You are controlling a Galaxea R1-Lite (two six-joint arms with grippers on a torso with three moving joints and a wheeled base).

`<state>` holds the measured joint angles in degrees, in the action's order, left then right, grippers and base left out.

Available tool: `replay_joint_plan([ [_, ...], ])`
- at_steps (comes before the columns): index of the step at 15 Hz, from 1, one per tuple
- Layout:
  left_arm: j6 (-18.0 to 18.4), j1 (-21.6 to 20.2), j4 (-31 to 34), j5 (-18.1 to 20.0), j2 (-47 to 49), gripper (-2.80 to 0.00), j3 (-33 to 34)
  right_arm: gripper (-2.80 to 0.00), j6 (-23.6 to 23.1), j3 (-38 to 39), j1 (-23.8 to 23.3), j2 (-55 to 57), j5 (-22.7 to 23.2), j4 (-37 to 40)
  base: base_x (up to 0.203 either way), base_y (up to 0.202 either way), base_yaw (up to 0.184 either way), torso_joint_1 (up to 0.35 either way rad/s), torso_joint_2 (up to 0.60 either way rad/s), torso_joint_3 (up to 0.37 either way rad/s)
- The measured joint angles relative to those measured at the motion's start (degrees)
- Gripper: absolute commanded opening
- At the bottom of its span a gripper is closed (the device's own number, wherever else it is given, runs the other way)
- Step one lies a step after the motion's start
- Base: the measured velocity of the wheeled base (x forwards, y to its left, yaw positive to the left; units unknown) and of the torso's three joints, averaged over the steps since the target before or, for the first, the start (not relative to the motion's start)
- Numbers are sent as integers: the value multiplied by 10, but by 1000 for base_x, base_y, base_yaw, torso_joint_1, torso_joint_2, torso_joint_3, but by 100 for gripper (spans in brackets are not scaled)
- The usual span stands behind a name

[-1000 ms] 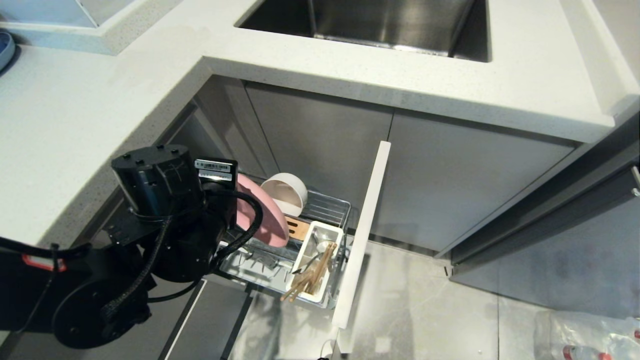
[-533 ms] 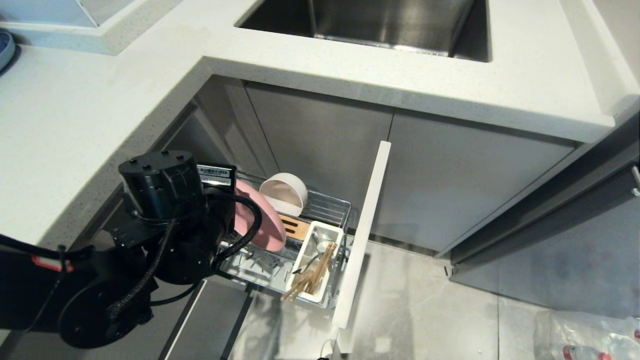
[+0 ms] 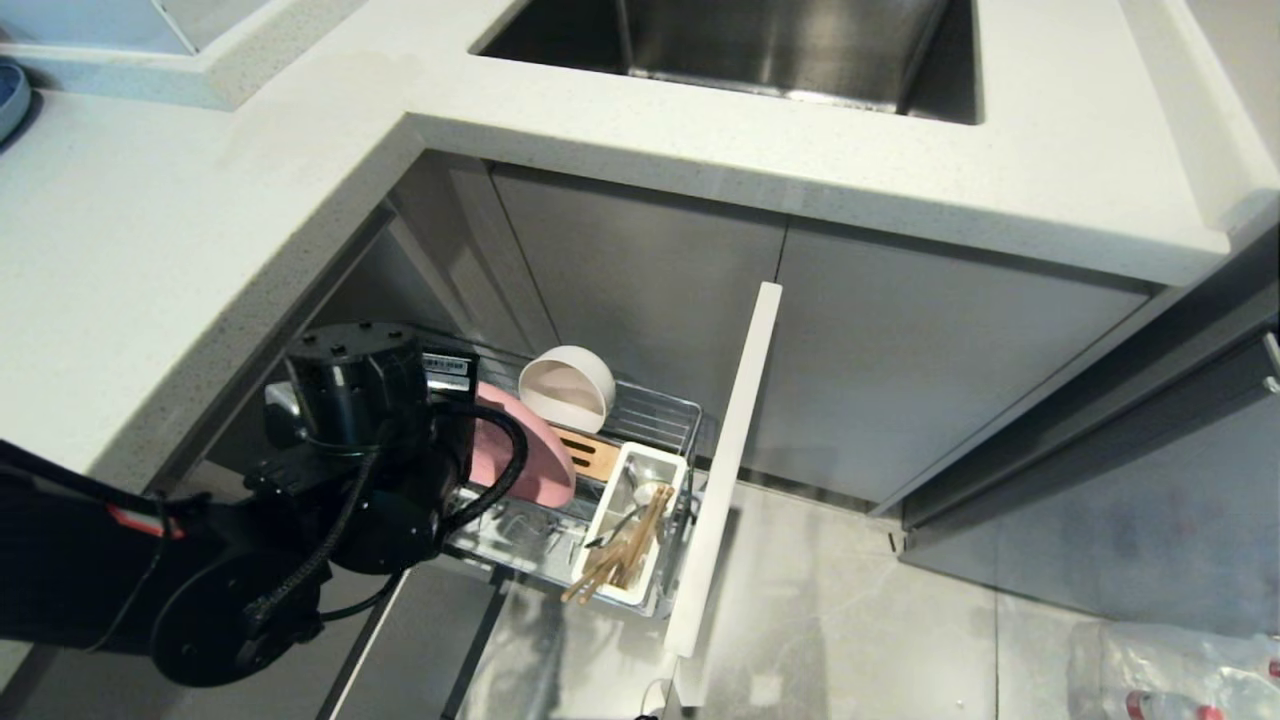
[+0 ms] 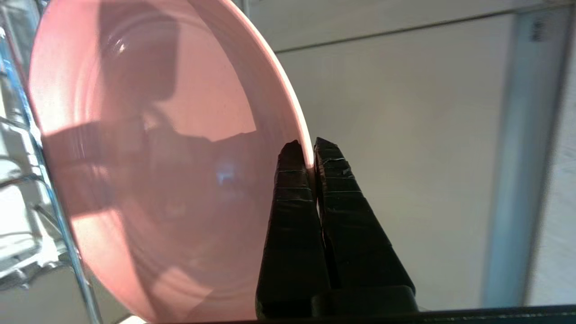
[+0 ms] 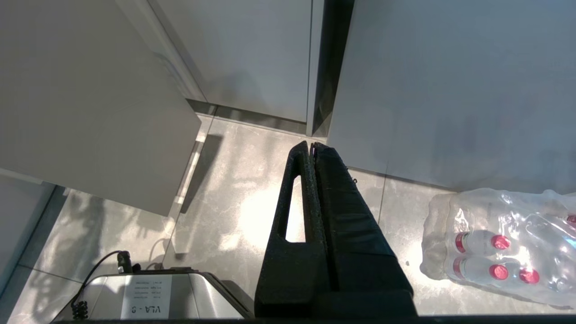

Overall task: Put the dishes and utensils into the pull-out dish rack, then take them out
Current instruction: Pick up the plate and place it in the cupboard

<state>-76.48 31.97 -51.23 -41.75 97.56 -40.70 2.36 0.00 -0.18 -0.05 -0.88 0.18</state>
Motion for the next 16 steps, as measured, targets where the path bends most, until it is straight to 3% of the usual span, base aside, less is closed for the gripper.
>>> replay_joint_plan([
  [16, -19, -20, 55, 3, 35, -280, -4, -280, 0, 0, 0, 0, 0, 0, 0, 0, 0, 0, 0, 0],
])
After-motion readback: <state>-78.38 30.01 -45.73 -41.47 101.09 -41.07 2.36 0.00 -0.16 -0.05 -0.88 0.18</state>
